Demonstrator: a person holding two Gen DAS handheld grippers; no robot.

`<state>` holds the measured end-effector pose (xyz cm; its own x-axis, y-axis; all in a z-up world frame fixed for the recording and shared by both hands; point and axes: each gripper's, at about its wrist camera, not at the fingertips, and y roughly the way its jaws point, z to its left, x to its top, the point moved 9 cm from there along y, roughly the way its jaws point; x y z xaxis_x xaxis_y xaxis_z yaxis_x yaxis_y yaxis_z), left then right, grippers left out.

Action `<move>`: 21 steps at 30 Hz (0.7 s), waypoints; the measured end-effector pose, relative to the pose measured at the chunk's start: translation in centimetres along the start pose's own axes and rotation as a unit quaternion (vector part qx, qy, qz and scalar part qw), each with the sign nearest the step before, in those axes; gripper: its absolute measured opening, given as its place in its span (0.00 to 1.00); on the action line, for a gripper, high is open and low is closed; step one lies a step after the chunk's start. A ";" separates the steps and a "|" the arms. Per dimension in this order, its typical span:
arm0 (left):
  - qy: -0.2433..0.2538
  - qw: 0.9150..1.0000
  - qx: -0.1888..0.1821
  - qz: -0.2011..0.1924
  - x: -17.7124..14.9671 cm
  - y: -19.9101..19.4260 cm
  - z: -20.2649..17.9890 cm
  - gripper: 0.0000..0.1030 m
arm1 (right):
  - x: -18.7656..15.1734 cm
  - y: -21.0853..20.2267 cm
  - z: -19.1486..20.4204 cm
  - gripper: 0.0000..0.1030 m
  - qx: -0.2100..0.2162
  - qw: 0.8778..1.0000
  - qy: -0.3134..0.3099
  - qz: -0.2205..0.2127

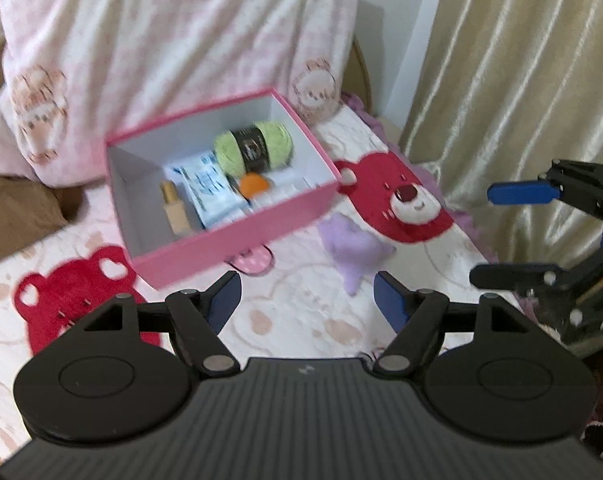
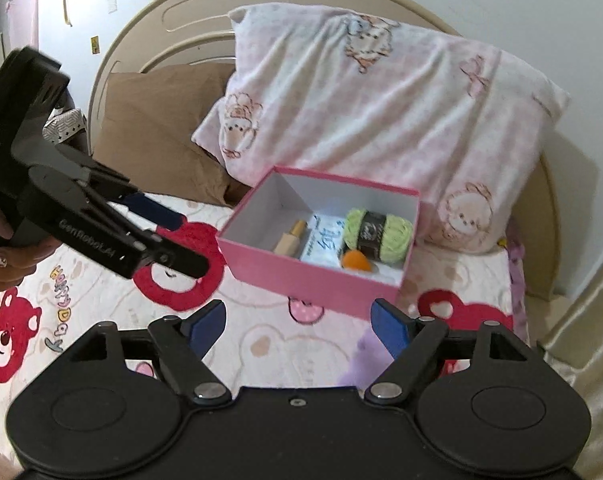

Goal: Organize objects
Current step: 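Move the left tool down to the lilac plush toy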

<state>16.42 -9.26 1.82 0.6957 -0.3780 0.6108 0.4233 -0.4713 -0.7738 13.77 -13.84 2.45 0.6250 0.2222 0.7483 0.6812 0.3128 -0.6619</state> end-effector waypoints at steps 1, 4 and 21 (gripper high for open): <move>-0.003 1.000 -0.004 0.004 -0.4 0.6 -0.2 0.70 | -0.5 0.2 -0.4 0.81 0.000 1.000 0.008 0.002; -0.019 1.000 -0.007 0.011 -1.5 2.6 -0.4 0.70 | -1.9 1.2 -1.8 0.81 0.006 0.999 0.041 0.007; -0.101 0.993 0.026 -0.051 -2.8 13.9 2.1 0.70 | -8.7 14.3 -12.4 0.81 -0.016 0.948 0.311 0.061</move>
<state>21.54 -13.11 -10.96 0.7478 -0.1613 0.6440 0.5226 -0.4553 -0.7208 22.80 -22.77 -14.05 0.7971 -0.3358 0.5018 0.5943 0.2893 -0.7504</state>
